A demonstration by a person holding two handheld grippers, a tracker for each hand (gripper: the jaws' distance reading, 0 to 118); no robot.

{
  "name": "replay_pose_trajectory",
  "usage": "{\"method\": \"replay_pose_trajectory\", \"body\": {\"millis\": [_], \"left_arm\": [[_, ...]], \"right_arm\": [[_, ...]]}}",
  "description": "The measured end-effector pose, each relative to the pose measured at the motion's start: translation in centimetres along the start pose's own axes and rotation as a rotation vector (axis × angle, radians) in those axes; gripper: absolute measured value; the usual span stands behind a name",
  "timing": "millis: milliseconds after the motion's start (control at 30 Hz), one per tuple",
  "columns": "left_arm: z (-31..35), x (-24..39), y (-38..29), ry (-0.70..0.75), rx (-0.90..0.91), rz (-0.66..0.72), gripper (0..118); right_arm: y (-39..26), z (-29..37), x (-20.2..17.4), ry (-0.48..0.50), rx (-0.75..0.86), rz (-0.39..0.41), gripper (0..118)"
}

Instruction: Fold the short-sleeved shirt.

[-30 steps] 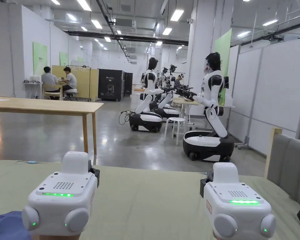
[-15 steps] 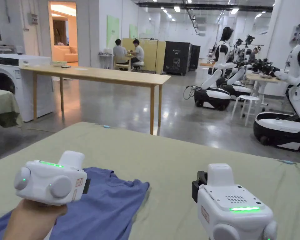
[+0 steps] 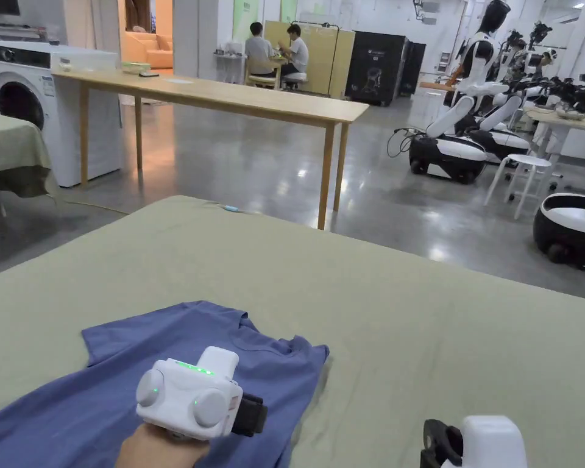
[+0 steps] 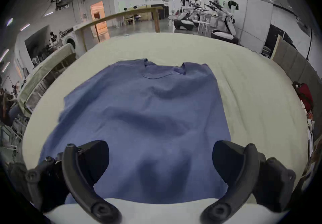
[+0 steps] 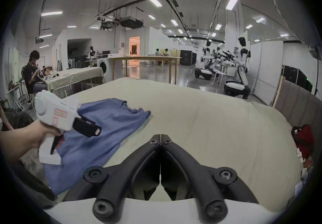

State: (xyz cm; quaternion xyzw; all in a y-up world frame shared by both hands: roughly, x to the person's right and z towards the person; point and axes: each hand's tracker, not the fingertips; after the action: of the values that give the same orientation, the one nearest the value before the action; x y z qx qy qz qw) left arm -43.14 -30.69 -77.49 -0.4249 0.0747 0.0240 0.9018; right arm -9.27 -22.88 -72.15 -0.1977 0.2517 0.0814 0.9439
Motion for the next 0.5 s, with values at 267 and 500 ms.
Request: {"method": "replay_pose_trajectory", "body": {"millis": [267,500], "left_arm": [[-3.8,-0.9,-0.6,-0.008,-0.013,0.051,77],[-2.4,-1.8,-0.5,-0.017,-0.032,-0.021,0]], "right_arm": [[-2.1,-1.3,1.3,-0.046,-0.069,-0.047,0],[-2.7,1.4,2.7,-0.078,-0.062,-0.15,0]]}}
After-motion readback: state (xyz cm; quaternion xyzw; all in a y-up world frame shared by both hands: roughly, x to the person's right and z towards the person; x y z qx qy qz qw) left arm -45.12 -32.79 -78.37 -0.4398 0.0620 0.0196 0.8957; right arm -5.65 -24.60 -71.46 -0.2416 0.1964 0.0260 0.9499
